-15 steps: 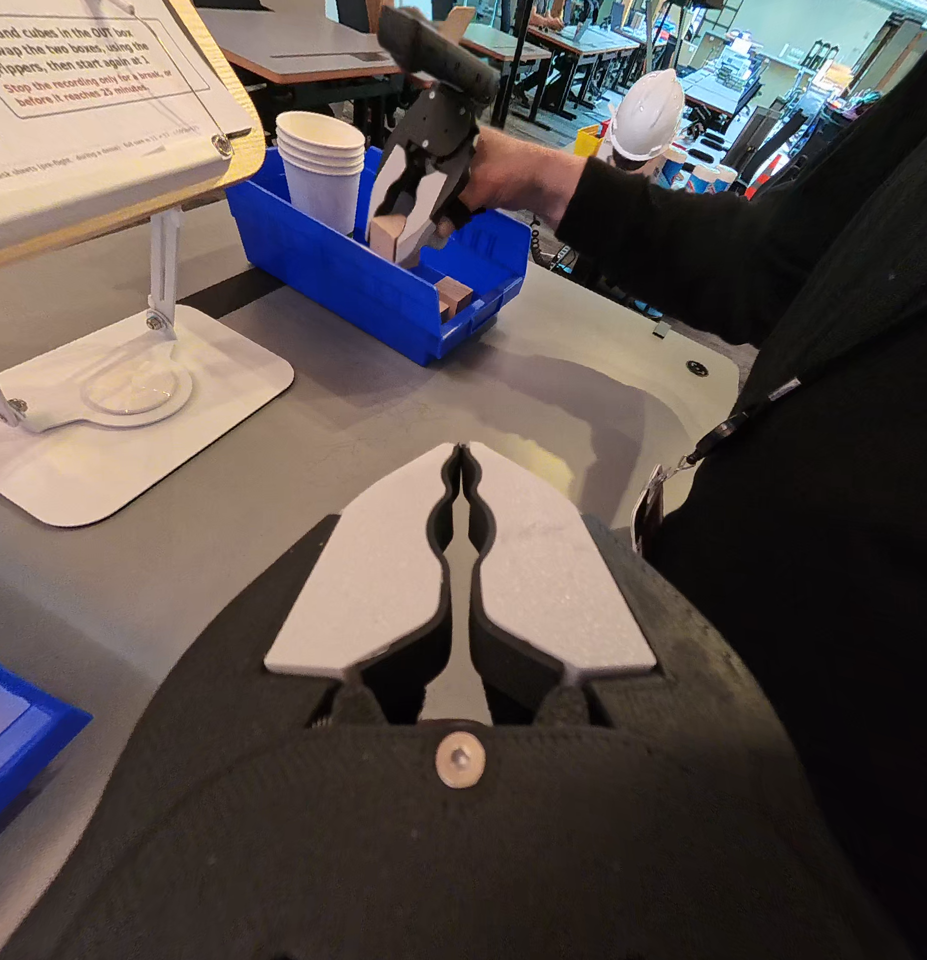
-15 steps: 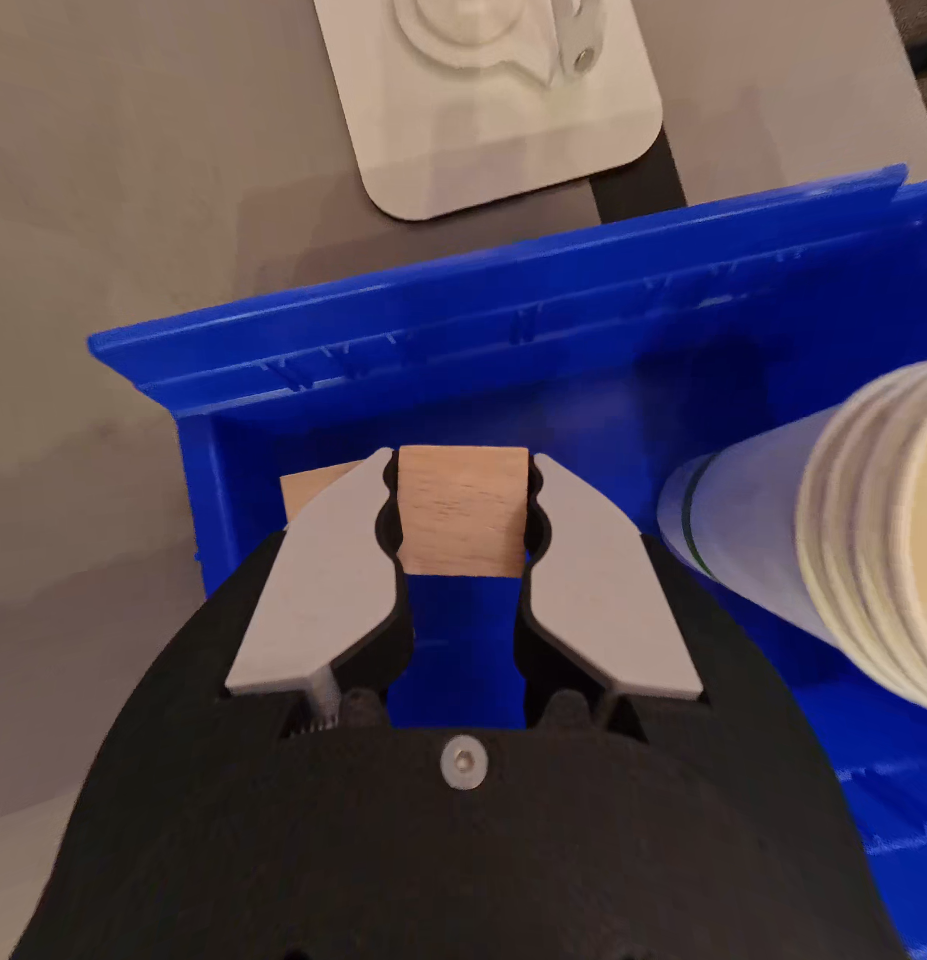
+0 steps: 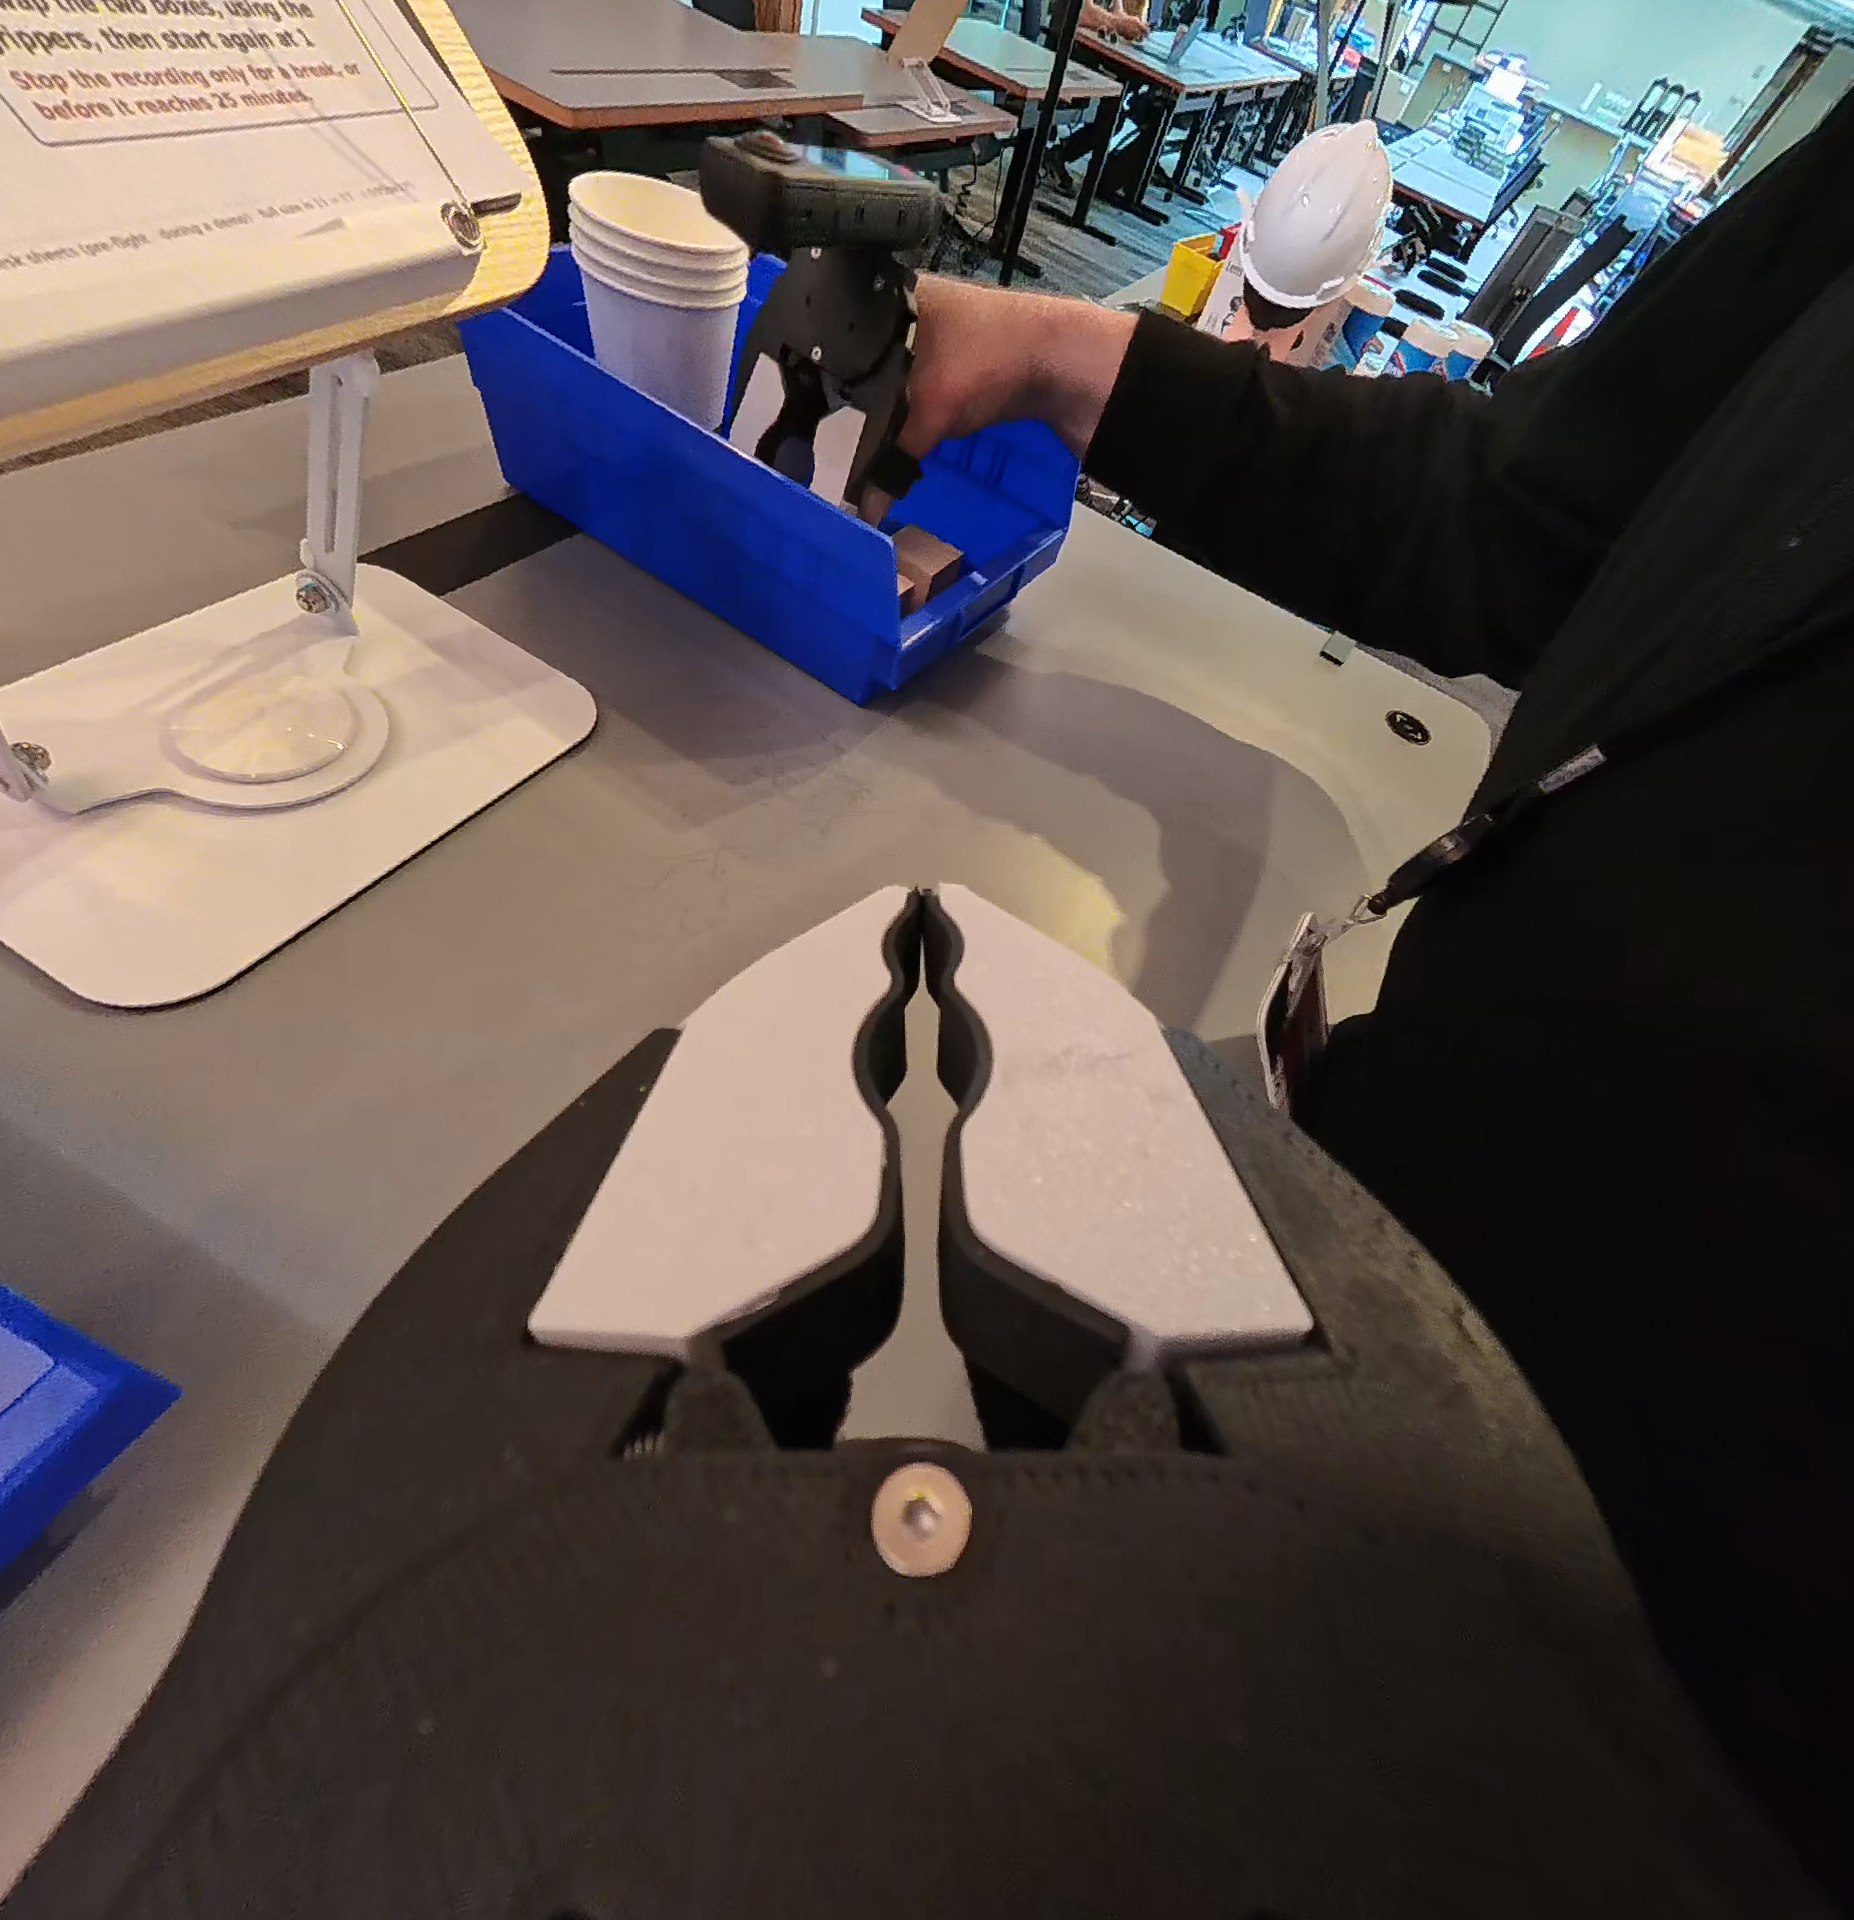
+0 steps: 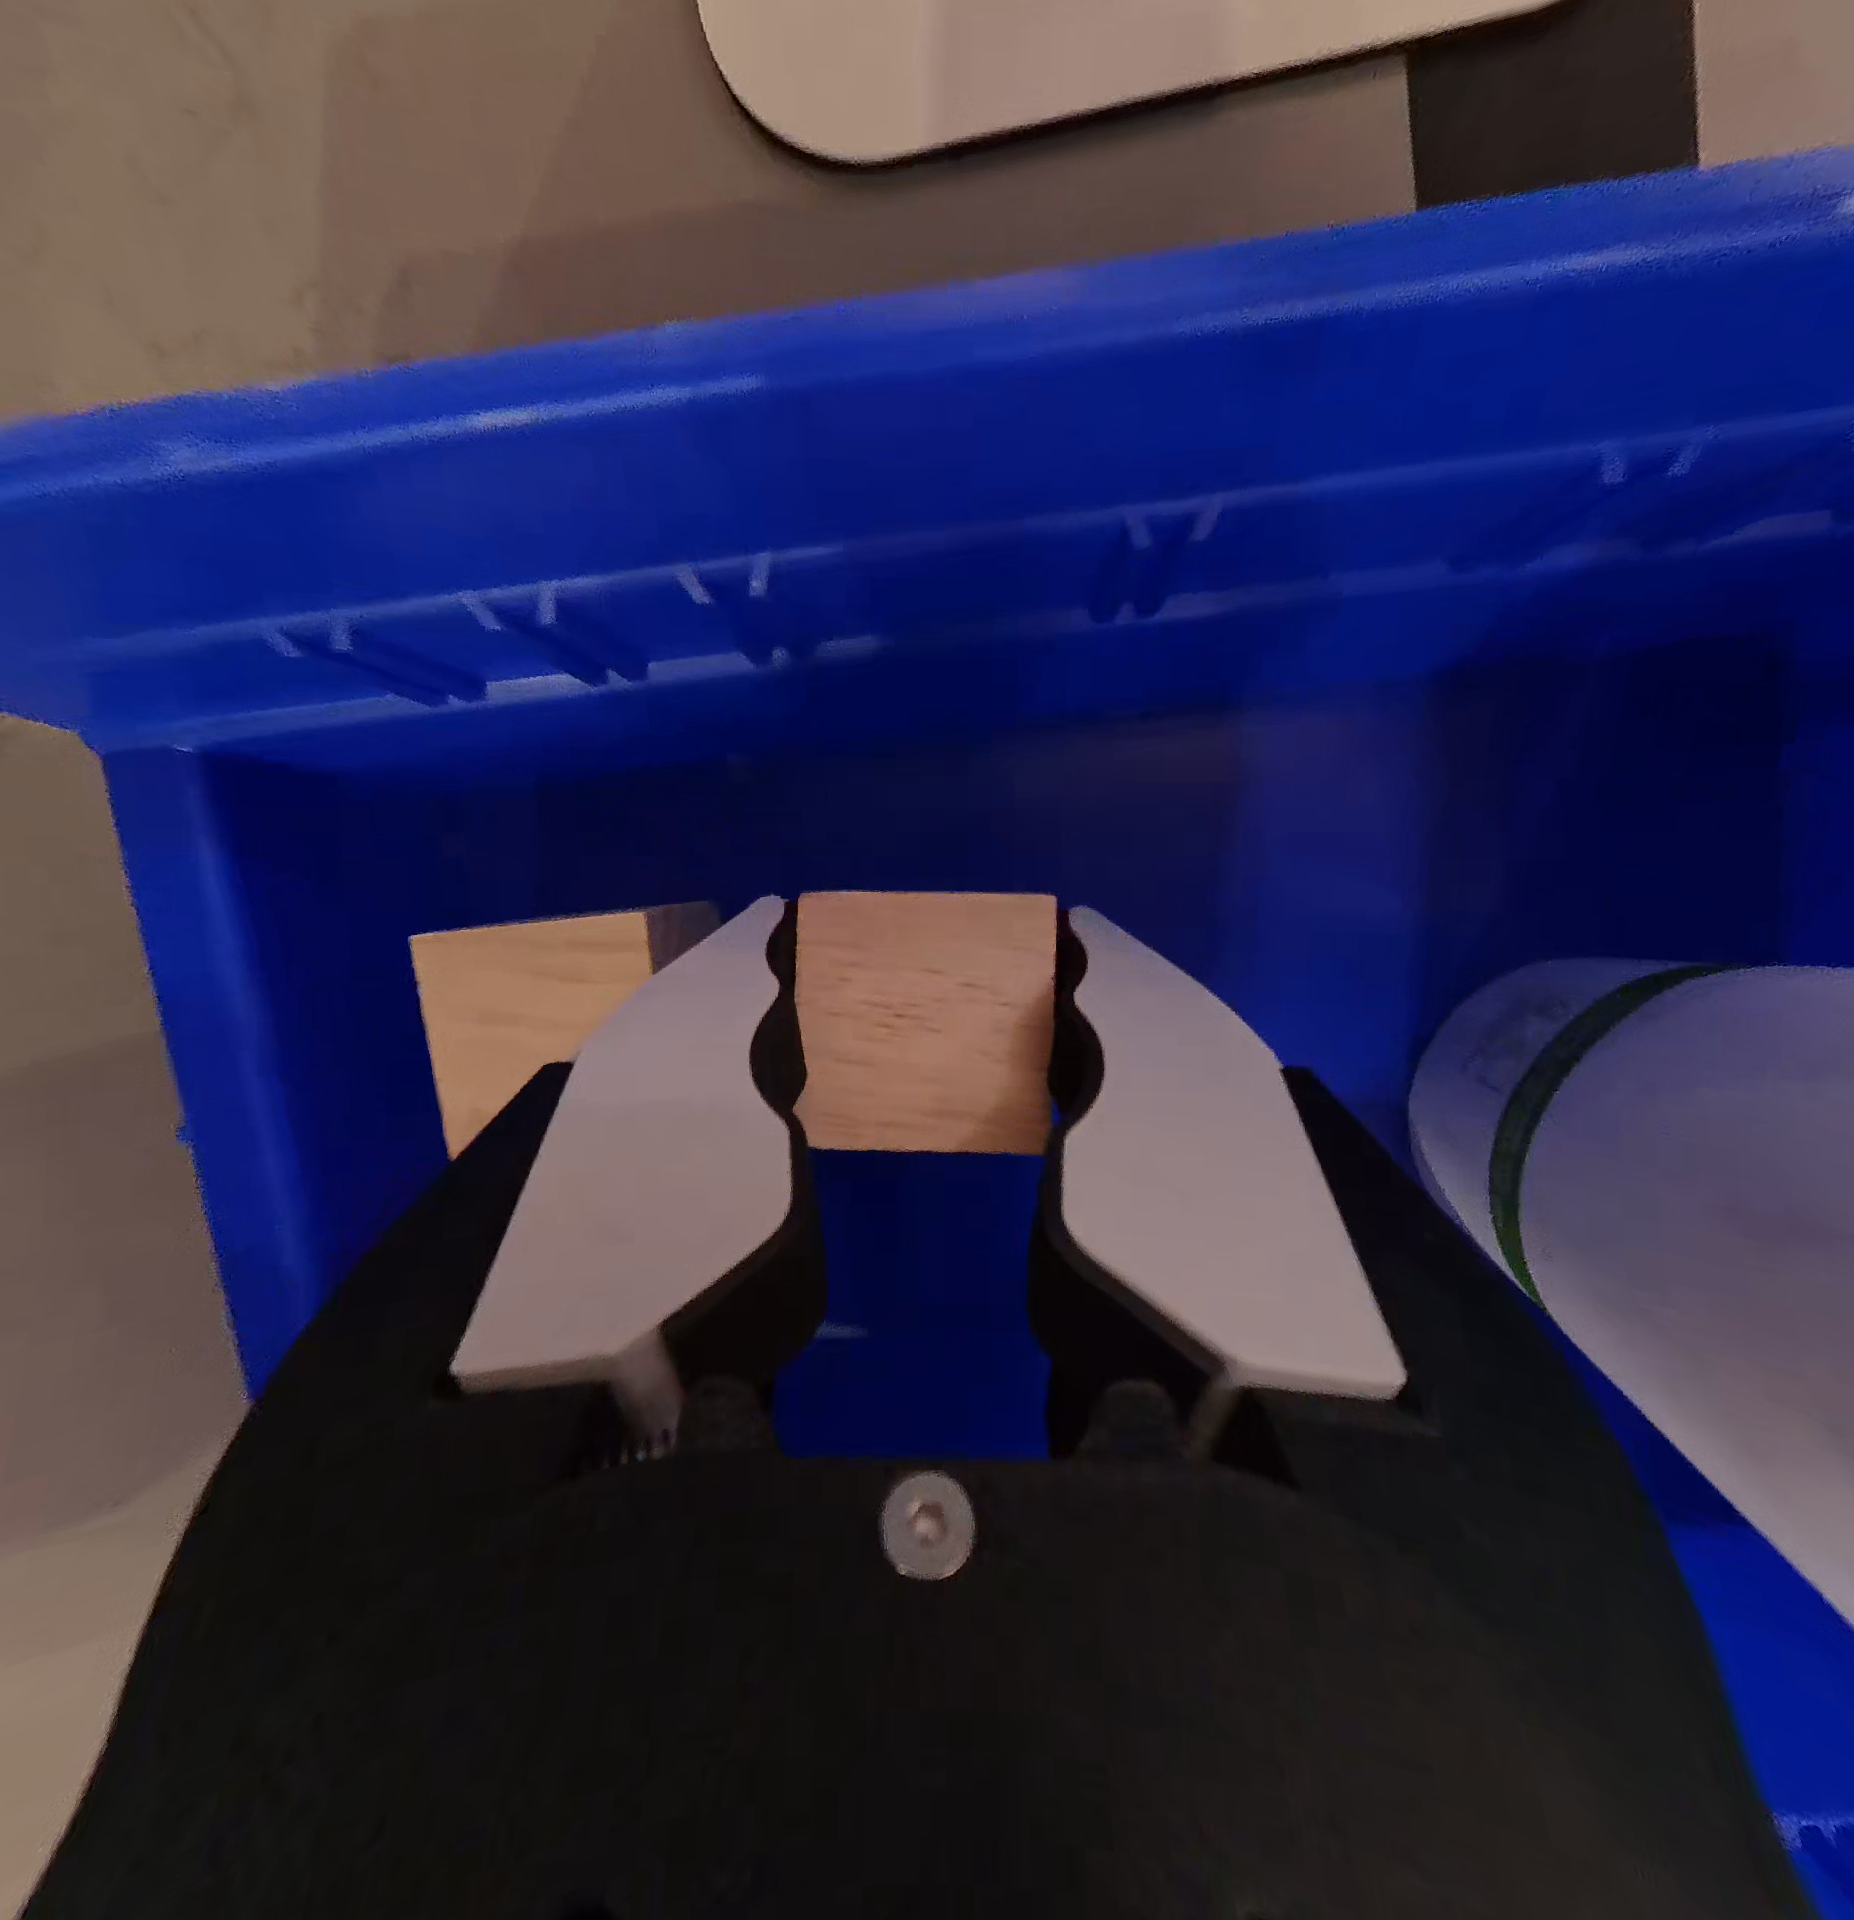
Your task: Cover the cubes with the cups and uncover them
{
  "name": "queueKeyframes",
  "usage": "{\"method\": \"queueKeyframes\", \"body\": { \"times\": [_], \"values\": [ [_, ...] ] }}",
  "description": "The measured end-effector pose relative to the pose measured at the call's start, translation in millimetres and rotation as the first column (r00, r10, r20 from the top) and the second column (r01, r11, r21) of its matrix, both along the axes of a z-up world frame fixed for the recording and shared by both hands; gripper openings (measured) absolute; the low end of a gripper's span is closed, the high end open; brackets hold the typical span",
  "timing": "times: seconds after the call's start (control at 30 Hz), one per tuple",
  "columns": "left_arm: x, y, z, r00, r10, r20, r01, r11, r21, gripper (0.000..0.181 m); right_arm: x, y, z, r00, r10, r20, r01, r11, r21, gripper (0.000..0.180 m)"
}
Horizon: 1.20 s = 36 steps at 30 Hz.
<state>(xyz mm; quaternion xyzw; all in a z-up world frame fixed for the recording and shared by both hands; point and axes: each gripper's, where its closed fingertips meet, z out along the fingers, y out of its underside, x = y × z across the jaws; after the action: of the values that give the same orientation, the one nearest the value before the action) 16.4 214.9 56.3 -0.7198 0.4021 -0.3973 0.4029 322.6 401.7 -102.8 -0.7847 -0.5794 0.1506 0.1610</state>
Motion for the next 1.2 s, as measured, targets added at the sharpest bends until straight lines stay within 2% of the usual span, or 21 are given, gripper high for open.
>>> {"method": "queueKeyframes", "body": {
  "times": [0.37, 0.43, 0.57, 0.77, 0.87, 0.97, 1.2],
  "values": [
    [4.0, -0.4, -3.2, 1.0, -0.013, -0.008, 0.013, 1.0, -0.006, 0.0, 6.2, 2.2, -6.8, 0.999, 0.012, 0.05, -0.01, 0.999, -0.032, 0.046],
    [5.1, -1.2, -4.0, 1.0, -0.018, -0.013, 0.018, 1.0, -0.007, 0.0, 10.8, 3.3, -13.9, 0.995, -0.023, 0.095, 0.027, 0.999, -0.039, 0.072],
    [3.9, -1.8, -3.3, 1.0, -0.015, -0.016, 0.015, 1.0, -0.006, 0.0, 9.7, 2.9, -1.3, 0.998, -0.032, 0.062, 0.033, 0.999, -0.011, 0.046],
    [2.2, -1.7, -0.4, 1.0, -0.01, -0.015, 0.01, 1.0, 0.0, 0.0, 18.3, 11.8, 44.2, 0.995, -0.102, 0.011, 0.101, 0.991, 0.093, 0.046],
    [3.4, -2.3, 0.0, 1.0, -0.014, -0.015, 0.014, 1.0, 0.002, 0.0, 15.9, 3.6, 63.0, 0.994, -0.107, -0.036, 0.11, 0.989, 0.096, 0.046],
    [4.8, -3.6, -0.1, 1.0, -0.018, -0.011, 0.018, 1.0, 0.003, 0.0, 11.9, 0.7, 59.4, 0.996, -0.083, -0.028, 0.086, 0.99, 0.112, 0.046],
    [7.4, -6.1, -0.3, 0.999, -0.03, -0.018, 0.03, 1.0, 0.005, 0.0, 10.2, 0.6, 15.0, 0.992, -0.024, 0.127, 0.016, 0.998, 0.063, 0.045]
  ]
}}
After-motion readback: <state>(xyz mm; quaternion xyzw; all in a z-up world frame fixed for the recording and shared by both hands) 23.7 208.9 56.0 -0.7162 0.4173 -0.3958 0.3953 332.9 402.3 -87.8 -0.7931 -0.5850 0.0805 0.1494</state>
